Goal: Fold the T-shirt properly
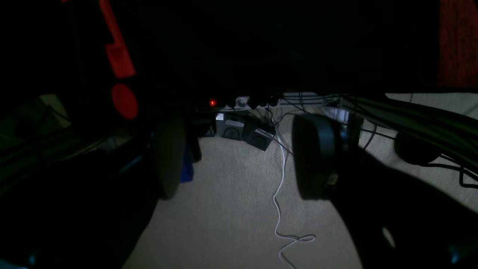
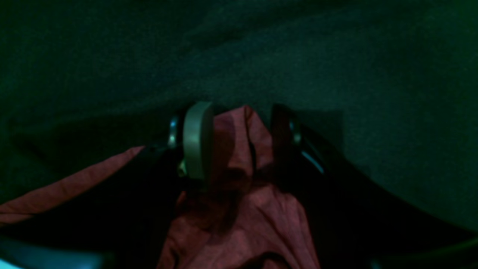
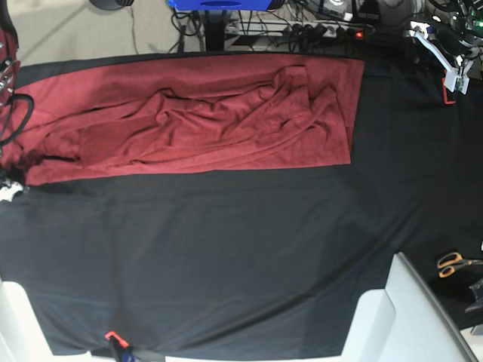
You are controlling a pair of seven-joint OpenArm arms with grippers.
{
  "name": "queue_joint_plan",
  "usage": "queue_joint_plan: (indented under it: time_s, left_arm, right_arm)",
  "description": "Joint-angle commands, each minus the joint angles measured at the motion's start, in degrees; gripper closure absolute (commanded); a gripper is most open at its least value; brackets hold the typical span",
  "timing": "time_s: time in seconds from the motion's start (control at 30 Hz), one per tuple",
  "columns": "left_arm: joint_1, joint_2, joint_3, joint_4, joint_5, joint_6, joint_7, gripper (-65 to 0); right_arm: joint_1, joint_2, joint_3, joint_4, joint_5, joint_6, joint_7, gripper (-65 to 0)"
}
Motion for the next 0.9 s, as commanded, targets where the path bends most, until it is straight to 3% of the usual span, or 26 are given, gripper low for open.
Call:
queue_joint_plan:
  time_s: [0.0, 0.3, 0.37, 0.47, 0.73, 0.87]
  left_arm:
    - [0.4, -1.0, -0.7, 0.8, -0.2, -0.1, -0.7, -43.1]
    - [0.4, -1.0, -0.4, 0.9, -0.2, -0.1, -0.7, -43.1]
    - [0.4, -1.0, -0.5, 0.9, -0.2, -0.1, -0.7, -43.1]
    - [0.4, -1.0, -0.7, 0.9, -0.2, -0.1, -0.7, -43.1]
    - [0.4, -1.0, -0.7, 0.9, -0.2, -0.1, -0.7, -43.1]
    - [0.4, -1.0, -0.7, 0.9, -0.2, -0.1, -0.7, -43.1]
  right_arm:
    - [0.9, 1.3, -0.1, 0.6, 0.3, 0.2, 1.0, -24.2]
    - [0.6, 1.2, -0.1, 0.6, 0.3, 0.2, 0.9, -23.4]
    - [0.6, 1.2, -0.1, 0.6, 0.3, 0.2, 0.9, -16.8]
    - [0.6, 1.2, -0.1, 0.6, 0.3, 0.2, 0.9, -0.8]
    - [0.8, 1.3, 0.5, 0.6, 0.5, -0.4, 1.2, -0.2]
    - [0.9, 1.5, 0.6, 1.2, 0.6, -5.3, 1.3, -0.2]
